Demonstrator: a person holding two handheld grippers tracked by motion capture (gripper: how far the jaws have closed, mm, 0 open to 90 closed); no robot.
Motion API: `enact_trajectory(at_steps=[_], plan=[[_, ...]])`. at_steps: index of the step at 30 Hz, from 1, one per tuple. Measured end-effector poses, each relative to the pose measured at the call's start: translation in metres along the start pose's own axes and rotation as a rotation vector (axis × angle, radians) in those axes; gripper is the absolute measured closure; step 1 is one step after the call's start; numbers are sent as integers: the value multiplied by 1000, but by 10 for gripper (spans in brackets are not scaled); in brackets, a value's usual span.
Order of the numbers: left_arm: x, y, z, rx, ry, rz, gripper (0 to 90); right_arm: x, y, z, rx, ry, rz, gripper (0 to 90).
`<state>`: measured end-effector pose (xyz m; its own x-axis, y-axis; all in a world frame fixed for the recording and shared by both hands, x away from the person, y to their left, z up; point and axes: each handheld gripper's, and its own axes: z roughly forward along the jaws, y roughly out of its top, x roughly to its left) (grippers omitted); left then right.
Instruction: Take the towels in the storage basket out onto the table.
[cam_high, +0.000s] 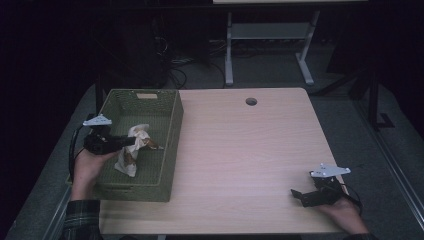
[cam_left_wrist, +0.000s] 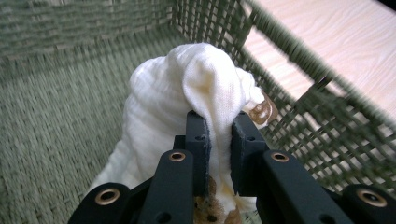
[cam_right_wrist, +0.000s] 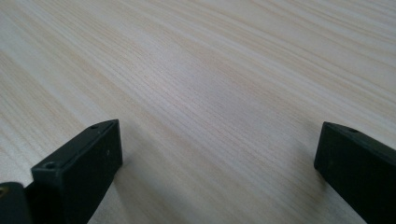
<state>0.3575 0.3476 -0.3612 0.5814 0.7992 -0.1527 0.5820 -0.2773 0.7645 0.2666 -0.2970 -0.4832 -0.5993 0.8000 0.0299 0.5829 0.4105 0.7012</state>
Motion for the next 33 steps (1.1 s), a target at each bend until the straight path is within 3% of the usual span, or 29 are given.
enact_trajectory(at_steps=[4,21,33], plan=[[-5,8,-8,-42,-7,5,793,0,0,0,0,0,0,7],[-27,48,-27,-114,-56,59,795,0,0,0,0,0,0,7],[-45,76,-37,-168,-123,91,797,0,0,0,0,0,-1,7]])
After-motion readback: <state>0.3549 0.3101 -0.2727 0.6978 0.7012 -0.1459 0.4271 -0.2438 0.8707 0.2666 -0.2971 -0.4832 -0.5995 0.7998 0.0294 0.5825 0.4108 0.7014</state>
